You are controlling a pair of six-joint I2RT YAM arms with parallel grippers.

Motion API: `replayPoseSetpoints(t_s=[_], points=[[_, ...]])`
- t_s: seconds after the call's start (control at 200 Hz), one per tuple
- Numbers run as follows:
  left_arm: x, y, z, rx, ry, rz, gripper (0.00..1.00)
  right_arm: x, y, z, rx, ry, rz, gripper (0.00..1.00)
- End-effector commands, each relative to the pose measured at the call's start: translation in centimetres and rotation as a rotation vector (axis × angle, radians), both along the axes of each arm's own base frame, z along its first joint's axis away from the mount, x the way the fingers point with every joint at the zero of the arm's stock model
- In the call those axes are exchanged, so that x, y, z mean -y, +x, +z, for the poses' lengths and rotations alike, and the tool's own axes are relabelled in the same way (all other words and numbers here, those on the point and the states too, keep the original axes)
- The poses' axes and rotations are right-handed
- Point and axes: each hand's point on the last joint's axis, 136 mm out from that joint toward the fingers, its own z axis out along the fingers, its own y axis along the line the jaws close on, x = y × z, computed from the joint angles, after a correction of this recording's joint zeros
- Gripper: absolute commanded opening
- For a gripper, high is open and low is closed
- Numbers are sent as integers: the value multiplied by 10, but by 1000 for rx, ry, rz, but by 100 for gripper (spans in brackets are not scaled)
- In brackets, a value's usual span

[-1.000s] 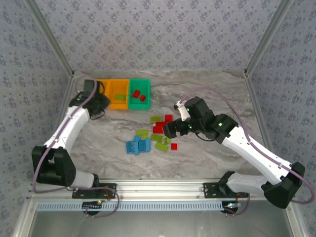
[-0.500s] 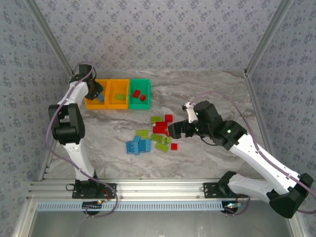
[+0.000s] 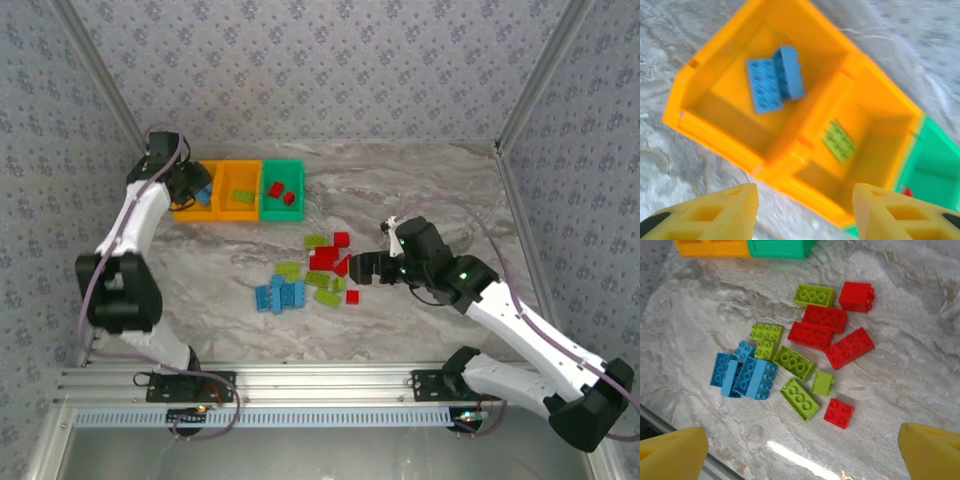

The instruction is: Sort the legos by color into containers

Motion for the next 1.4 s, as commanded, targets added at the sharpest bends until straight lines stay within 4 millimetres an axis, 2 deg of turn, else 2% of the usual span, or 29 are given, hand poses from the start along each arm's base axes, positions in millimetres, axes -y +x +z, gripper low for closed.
replayPoseSetpoints(t_s=[0.0, 0.075, 0.175, 0.285, 0.345, 0.45, 0.495, 0.54, 0.61, 0.725, 0.83, 0.959, 1.054, 1.119, 1.199, 1.309, 1.394], points=[[55, -39, 58, 162, 56, -260, 54, -14, -3, -28, -72, -4, -22, 100], [90, -71, 70, 224, 117, -477, 54, -31, -11, -44, -96, -30, 21, 100], [126, -118, 74, 305, 205, -763, 57, -51, -22, -62, -109, -92, 80, 99], [158, -171, 74, 442, 305, -1090, 69, -50, -14, -82, -126, -199, 23, 92], [171, -199, 69, 550, 349, -1272, 76, -47, -5, -91, -140, -221, -26, 89], [187, -250, 49, 724, 410, -1584, 92, -60, 9, -107, -194, -123, -16, 89], [189, -274, 40, 796, 427, -1712, 95, -63, 14, -115, -213, -87, -17, 88], [191, -285, 33, 843, 428, -1750, 96, -62, 19, -122, -222, -67, -18, 87], [191, -290, 26, 867, 429, -1755, 97, -62, 27, -130, -243, -42, -22, 80], [189, -288, 14, 803, 424, -1780, 97, -64, 34, -144, -281, -29, -20, 63], [193, -286, 14, 782, 394, -1794, 98, -71, 36, -157, -327, -12, -7, 60], [193, -285, 11, 779, 389, -1794, 99, -70, 35, -174, -366, -24, -24, 48], [192, -285, 11, 785, 397, -1782, 99, -70, 35, -173, -370, -11, -36, 37], [190, -280, 12, 788, 428, -1753, 99, -70, 37, -160, -345, 12, -43, 30], [187, -267, 18, 809, 472, -1669, 99, -71, 41, -132, -267, 50, -45, 27], [172, -226, 44, 808, 472, -1366, 99, -77, 48, -83, -99, 90, -20, 26], [149, -191, 60, 764, 452, -1114, 99, -101, 54, -45, 39, 138, 50, 26]])
